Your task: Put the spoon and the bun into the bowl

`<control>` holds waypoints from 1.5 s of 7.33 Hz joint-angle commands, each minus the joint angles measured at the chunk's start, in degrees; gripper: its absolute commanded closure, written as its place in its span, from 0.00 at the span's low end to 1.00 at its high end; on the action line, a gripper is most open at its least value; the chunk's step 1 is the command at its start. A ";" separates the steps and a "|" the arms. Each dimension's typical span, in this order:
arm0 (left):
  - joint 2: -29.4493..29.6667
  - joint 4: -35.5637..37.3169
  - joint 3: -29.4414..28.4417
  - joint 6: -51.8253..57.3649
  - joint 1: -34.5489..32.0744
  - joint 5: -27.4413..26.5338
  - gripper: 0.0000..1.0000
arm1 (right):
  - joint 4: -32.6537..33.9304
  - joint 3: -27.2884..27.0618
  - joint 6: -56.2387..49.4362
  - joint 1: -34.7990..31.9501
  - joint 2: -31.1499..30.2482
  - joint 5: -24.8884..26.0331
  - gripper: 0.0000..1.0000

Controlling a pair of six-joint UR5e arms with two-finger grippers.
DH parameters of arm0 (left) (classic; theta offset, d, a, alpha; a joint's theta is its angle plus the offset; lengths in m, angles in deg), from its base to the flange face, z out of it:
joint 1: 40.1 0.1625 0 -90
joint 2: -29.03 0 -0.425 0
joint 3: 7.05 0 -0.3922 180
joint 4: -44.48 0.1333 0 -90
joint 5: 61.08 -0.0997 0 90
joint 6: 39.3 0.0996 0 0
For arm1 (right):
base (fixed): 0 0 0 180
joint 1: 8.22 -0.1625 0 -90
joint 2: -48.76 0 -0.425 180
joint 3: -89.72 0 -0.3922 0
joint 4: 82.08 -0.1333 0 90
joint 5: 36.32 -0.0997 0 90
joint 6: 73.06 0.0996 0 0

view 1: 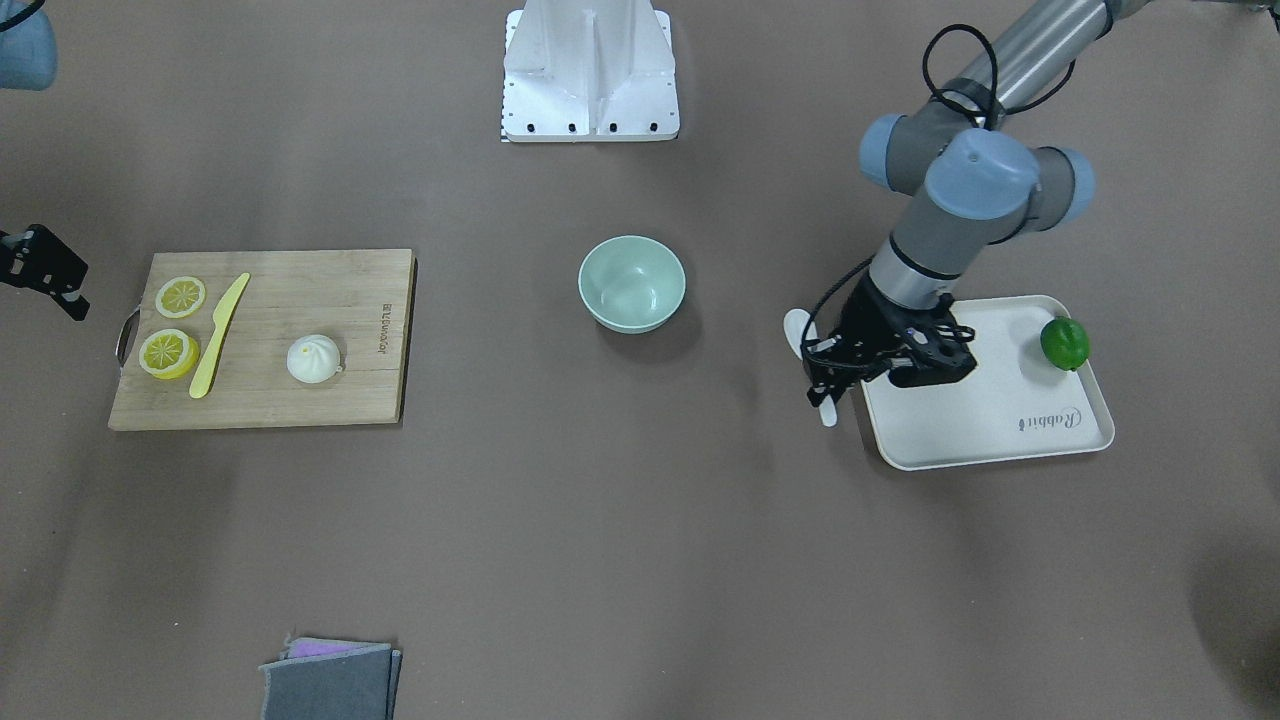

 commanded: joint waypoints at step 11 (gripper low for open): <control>5.27 5.11 6.53 -10.76 17.44 -15.40 0.07 | 0.00 -0.31 0.00 0.00 -0.23 -0.09 0.00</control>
